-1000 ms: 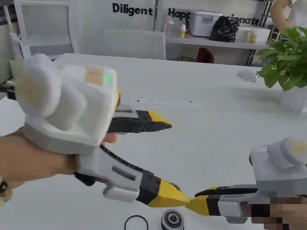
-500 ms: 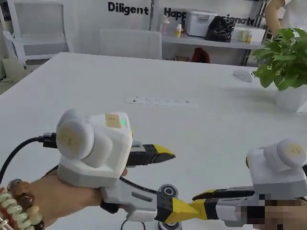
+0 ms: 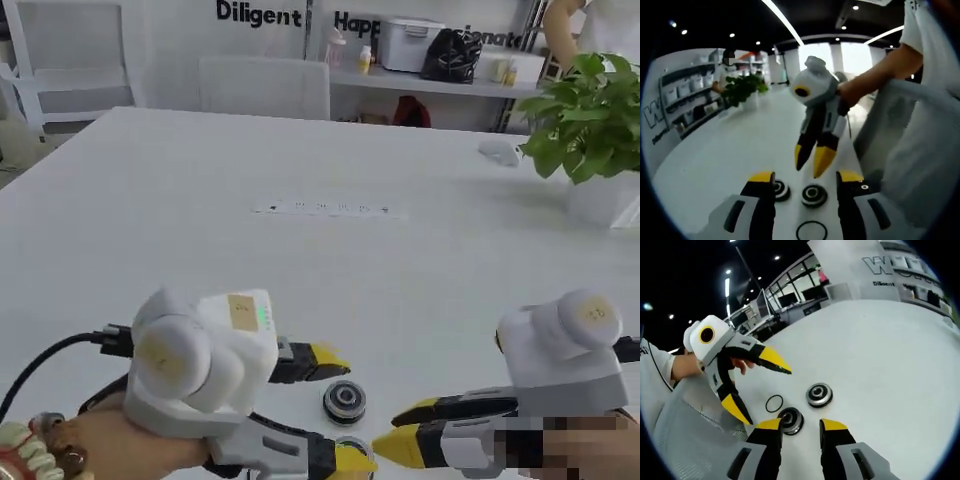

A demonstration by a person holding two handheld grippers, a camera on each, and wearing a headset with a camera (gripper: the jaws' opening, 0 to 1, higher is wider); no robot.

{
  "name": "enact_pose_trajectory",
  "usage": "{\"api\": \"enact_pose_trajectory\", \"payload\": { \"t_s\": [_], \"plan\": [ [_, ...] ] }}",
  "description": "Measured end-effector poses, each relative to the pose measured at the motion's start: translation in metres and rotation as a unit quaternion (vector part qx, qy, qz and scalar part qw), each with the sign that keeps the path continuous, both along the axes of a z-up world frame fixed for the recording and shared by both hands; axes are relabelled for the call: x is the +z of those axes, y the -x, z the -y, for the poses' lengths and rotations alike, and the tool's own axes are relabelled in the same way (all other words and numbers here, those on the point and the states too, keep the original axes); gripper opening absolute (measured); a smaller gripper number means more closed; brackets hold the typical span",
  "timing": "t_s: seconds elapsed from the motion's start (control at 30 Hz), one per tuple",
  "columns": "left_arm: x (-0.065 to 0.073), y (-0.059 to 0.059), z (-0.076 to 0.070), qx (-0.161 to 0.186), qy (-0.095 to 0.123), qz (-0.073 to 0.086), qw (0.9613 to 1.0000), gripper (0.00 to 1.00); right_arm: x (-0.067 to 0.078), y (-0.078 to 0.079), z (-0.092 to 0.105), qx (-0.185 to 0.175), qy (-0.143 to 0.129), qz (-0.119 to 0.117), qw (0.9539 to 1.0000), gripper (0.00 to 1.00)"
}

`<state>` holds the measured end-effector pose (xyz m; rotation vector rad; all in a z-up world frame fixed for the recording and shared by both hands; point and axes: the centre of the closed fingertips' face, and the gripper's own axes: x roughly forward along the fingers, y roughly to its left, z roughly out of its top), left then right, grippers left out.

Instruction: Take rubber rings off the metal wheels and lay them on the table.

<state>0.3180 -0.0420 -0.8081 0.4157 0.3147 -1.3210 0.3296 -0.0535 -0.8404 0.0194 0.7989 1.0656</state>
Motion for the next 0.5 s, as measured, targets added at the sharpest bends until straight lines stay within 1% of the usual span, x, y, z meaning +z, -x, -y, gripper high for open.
{"api": "enact_pose_trajectory", "payload": {
  "t_s": [0.1,0.13,0.17,0.27,0.33,0.43,0.5],
  "plan": [
    [-0.009,0.0,0.001,0.0,-0.009,-0.006,0.9999,0.45,0.001,0.003,-0.003,0.011,-0.001,0.004,0.9999,0.27],
    [-0.011,0.0,0.001,0.002,-0.011,-0.01,0.9999,0.43,0.0,0.003,-0.003,0.014,0.0,0.006,0.9999,0.27],
    [-0.012,0.0,0.001,0.003,-0.011,-0.013,0.9999,0.43,-0.001,0.004,-0.004,0.021,0.004,0.011,0.9997,0.27],
    [-0.015,-0.001,0.0,0.009,-0.007,-0.018,0.9998,0.4,-0.004,0.008,-0.006,0.035,0.011,0.013,0.9993,0.26],
    [-0.018,-0.001,0.0,0.01,-0.009,-0.023,0.9996,0.37,-0.007,0.01,-0.007,0.043,0.02,0.014,0.9988,0.26],
    [-0.025,-0.001,-0.002,0.011,-0.019,-0.026,0.9994,0.33,-0.013,0.016,-0.008,0.062,0.038,0.014,0.9972,0.26],
    [-0.028,-0.002,-0.003,0.018,-0.017,-0.032,0.9992,0.3,-0.017,0.019,-0.01,0.077,0.048,0.018,0.9957,0.26]
  ]
}}
